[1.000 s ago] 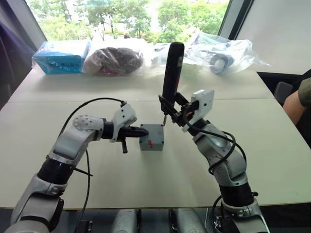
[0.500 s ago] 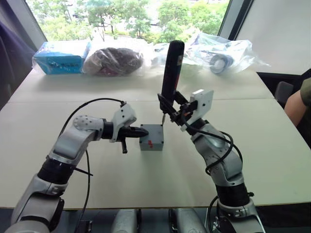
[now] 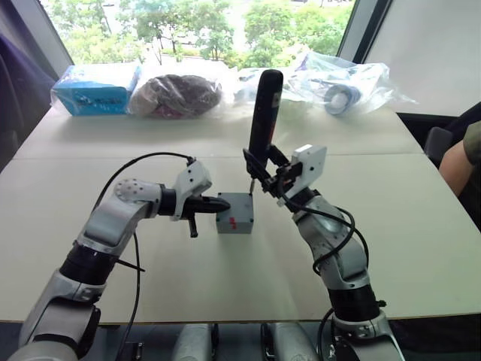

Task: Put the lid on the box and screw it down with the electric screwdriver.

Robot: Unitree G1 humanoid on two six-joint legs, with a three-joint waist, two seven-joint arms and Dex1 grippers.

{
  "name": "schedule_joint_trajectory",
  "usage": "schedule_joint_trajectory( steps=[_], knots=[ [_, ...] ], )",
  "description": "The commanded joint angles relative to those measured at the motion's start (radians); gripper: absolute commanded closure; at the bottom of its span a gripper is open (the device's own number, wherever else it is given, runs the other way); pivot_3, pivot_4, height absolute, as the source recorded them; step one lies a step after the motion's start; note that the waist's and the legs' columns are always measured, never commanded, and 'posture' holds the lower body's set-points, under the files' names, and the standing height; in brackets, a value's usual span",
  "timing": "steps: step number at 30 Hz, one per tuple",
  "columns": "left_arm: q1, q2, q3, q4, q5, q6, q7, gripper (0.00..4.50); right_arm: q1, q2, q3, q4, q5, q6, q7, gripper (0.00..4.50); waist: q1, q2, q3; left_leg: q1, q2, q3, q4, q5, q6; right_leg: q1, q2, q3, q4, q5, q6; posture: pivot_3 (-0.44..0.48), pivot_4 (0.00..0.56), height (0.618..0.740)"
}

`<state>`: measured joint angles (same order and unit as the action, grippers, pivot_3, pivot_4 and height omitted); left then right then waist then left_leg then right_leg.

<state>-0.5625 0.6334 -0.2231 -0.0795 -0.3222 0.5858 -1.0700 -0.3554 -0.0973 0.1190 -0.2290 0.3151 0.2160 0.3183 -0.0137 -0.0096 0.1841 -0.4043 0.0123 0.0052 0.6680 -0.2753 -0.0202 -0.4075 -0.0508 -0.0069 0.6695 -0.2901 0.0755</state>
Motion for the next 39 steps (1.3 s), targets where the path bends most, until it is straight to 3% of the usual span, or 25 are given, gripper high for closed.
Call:
schedule_joint_trajectory(
  steps=[1,8,28,32,39],
  knots=[
    [0.021,0.013,-0.034,0.009,0.03,0.026,0.001,4.5,0.052,-0.004,0.007,0.01,-0.045,-0.001,-0.018,2.69,0.0,0.0,-0.003,0.0,0.0,0.0,0.0,0.0,0.0,0.0,0.0,0.0,0.0,0.0,0.0,0.0,0.15,0.74],
    [0.022,0.004,-0.045,0.023,0.042,0.024,0.0,4.5,0.106,-0.022,0.026,0.008,-0.074,0.009,-0.025,2.69,0.001,-0.001,-0.014,0.016,0.0,0.0,-0.003,-0.001,0.001,0.017,0.0,0.0,-0.004,0.0,-0.001,0.0,0.15,0.74],
    [0.022,-0.014,-0.059,0.063,0.067,0.001,-0.001,4.5,0.137,-0.026,0.075,0.163,-0.161,-0.016,-0.011,2.69,0.001,-0.005,-0.042,0.021,0.001,0.0,-0.005,-0.001,0.002,0.02,0.0,0.0,-0.005,-0.001,-0.002,0.0,0.15,0.74],
    [0.023,-0.018,-0.064,0.064,0.067,-0.001,0.001,4.5,0.142,-0.021,0.077,0.162,-0.161,-0.013,-0.013,2.69,0.001,-0.006,-0.042,0.032,0.001,0.0,-0.009,-0.002,0.002,0.031,-0.003,0.0,-0.008,-0.005,-0.007,0.0,0.15,0.74],
    [0.017,-0.025,-0.064,0.071,0.072,-0.004,-0.006,4.5,0.148,-0.024,0.071,0.16,-0.165,-0.012,-0.012,2.69,0.001,-0.009,-0.045,0.036,0.0,0.0,-0.019,-0.002,0.002,0.034,-0.005,0.0,-0.014,-0.005,-0.009,0.0,0.15,0.74]
  ],
)
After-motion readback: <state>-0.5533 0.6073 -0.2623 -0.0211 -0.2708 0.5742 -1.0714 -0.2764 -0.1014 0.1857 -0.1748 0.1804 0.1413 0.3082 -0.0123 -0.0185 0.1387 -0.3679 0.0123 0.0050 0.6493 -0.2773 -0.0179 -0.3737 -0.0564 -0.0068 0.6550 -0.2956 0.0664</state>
